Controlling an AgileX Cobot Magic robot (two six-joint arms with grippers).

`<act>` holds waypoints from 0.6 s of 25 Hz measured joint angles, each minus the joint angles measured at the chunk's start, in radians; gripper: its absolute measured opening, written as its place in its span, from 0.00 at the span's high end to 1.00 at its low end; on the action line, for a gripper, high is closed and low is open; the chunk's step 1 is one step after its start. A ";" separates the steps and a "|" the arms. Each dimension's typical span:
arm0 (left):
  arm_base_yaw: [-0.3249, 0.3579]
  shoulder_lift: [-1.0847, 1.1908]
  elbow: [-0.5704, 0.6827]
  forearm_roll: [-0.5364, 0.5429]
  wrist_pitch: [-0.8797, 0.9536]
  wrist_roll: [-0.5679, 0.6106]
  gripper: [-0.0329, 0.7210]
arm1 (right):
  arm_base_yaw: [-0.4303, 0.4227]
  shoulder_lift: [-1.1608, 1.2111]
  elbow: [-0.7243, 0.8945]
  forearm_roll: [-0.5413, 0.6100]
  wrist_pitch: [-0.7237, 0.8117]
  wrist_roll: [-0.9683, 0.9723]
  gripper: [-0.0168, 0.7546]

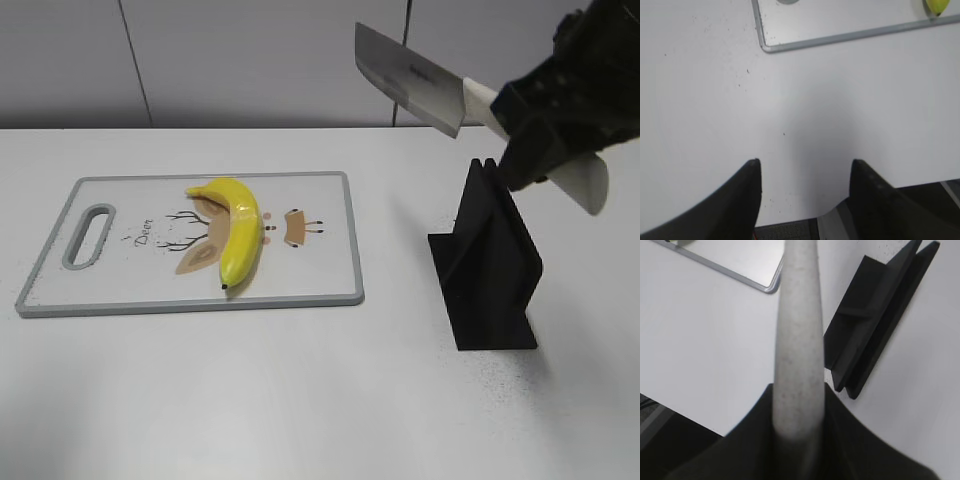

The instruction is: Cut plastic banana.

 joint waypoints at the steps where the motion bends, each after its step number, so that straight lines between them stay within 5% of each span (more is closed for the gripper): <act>1: 0.000 -0.039 0.033 0.000 0.001 0.000 0.23 | 0.000 -0.029 0.045 0.000 -0.021 0.006 0.77; 15: 0.000 -0.553 0.311 0.000 -0.043 -0.002 0.25 | 0.000 -0.342 0.376 0.001 -0.157 0.120 0.77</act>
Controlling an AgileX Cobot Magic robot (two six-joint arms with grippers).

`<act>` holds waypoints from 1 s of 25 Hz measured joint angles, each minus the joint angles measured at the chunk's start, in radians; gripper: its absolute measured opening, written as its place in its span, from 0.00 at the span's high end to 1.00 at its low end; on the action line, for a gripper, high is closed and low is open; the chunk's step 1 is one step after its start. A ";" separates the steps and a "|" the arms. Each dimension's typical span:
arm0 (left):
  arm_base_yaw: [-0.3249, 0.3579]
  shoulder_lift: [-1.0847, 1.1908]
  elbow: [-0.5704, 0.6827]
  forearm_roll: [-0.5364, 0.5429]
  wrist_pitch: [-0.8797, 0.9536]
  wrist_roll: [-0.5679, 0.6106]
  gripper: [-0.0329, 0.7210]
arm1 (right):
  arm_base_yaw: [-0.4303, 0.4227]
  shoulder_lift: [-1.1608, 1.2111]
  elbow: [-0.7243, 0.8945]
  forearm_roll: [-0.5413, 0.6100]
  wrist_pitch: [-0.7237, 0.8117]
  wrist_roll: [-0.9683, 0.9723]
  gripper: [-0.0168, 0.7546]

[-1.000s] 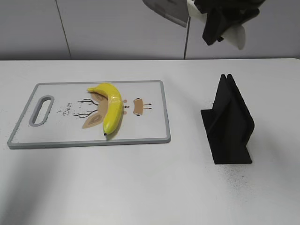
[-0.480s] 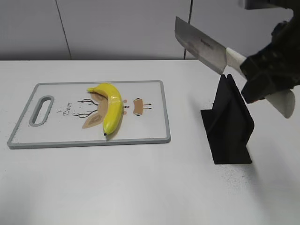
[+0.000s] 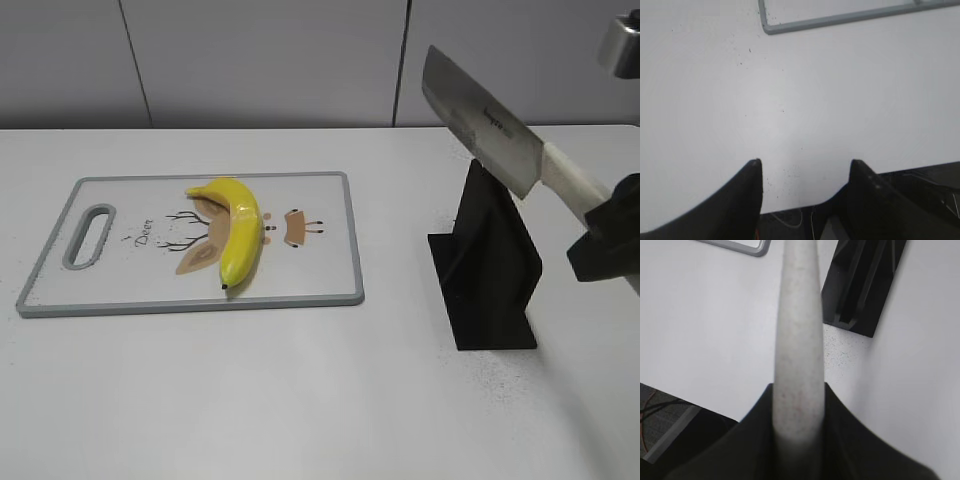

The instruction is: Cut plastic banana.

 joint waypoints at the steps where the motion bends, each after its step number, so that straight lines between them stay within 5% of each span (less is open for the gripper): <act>1: 0.000 -0.039 0.011 0.000 -0.006 0.000 0.25 | 0.000 -0.020 0.014 0.000 -0.004 0.011 0.77; 15: 0.000 -0.474 0.060 0.000 -0.031 0.000 0.25 | 0.000 -0.202 0.168 -0.026 -0.017 0.155 0.77; 25: 0.000 -0.499 0.091 0.026 -0.134 -0.002 0.25 | 0.000 -0.165 0.214 -0.059 -0.140 0.250 0.77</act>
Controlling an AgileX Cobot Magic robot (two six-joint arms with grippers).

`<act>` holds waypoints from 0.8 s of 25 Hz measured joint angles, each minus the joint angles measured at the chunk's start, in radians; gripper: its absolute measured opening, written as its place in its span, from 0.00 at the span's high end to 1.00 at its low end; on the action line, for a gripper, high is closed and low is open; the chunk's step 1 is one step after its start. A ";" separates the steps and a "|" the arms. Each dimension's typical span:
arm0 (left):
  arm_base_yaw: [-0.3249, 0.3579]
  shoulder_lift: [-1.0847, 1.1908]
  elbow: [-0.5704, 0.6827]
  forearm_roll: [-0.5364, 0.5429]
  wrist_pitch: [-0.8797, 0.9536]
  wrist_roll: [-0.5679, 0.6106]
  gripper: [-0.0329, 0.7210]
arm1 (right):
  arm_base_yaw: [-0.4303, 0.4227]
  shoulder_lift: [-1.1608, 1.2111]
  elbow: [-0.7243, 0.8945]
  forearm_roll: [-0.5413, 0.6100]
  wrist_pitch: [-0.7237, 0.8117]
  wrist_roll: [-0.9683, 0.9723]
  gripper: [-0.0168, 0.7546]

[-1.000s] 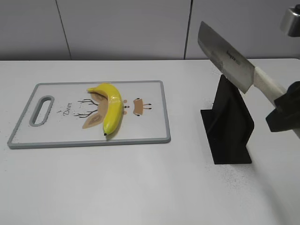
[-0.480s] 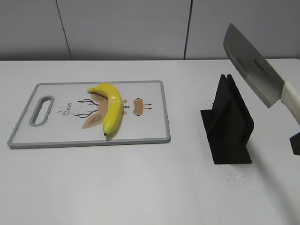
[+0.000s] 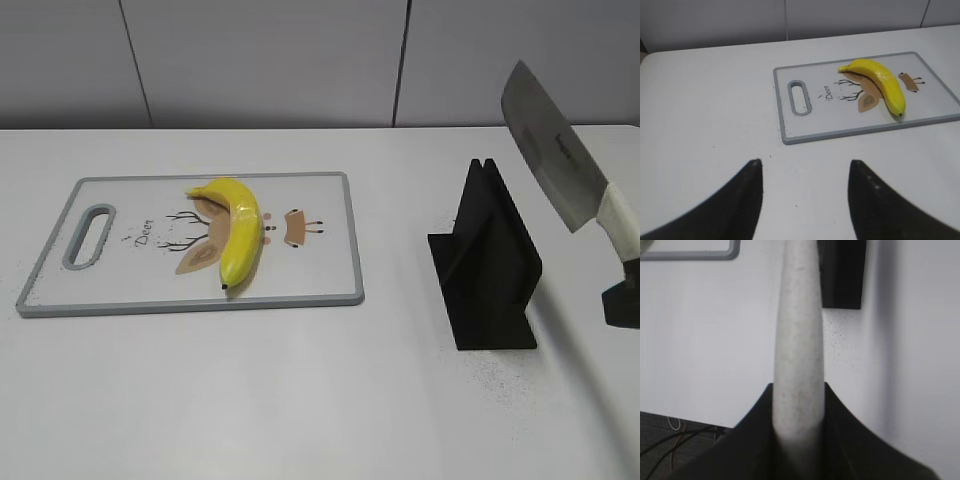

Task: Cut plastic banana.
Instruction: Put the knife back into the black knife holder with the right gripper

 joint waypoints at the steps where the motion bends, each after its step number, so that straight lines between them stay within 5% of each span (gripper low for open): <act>1: 0.000 0.000 0.017 -0.001 -0.006 -0.007 0.25 | 0.000 0.012 0.000 -0.008 -0.013 0.005 0.77; 20: 0.000 0.000 0.057 -0.025 0.042 -0.059 0.26 | 0.000 0.293 0.000 -0.061 -0.204 0.051 0.77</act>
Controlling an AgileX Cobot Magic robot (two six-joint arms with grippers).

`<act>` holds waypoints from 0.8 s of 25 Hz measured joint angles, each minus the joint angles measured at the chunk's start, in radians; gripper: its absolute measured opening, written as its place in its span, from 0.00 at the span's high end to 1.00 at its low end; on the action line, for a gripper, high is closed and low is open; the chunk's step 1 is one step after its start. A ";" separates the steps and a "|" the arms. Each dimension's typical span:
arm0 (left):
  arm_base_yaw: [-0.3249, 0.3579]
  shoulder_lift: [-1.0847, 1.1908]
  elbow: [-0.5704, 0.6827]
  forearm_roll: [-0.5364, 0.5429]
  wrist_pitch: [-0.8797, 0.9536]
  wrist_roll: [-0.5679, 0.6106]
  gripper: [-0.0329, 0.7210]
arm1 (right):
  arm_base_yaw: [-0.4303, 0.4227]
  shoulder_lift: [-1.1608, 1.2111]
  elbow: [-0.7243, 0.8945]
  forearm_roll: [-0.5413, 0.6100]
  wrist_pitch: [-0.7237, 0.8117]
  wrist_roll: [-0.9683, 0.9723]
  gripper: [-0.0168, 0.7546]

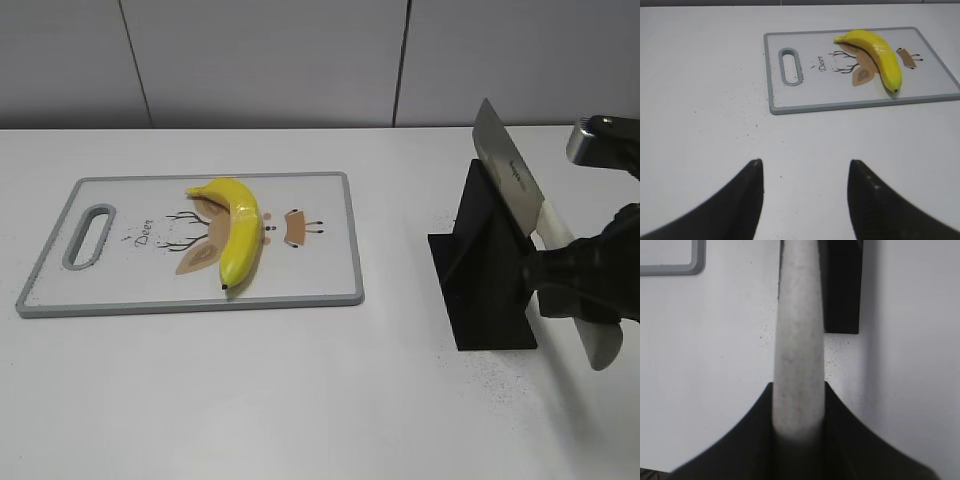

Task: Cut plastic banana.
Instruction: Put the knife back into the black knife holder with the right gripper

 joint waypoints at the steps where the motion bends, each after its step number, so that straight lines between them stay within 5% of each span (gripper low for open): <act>1: 0.000 0.000 0.000 0.000 0.000 0.000 0.26 | 0.000 0.005 0.000 0.000 -0.007 0.002 0.77; 20: 0.000 0.000 0.000 -0.001 0.000 0.000 0.26 | 0.000 0.070 0.000 -0.024 -0.032 0.064 0.77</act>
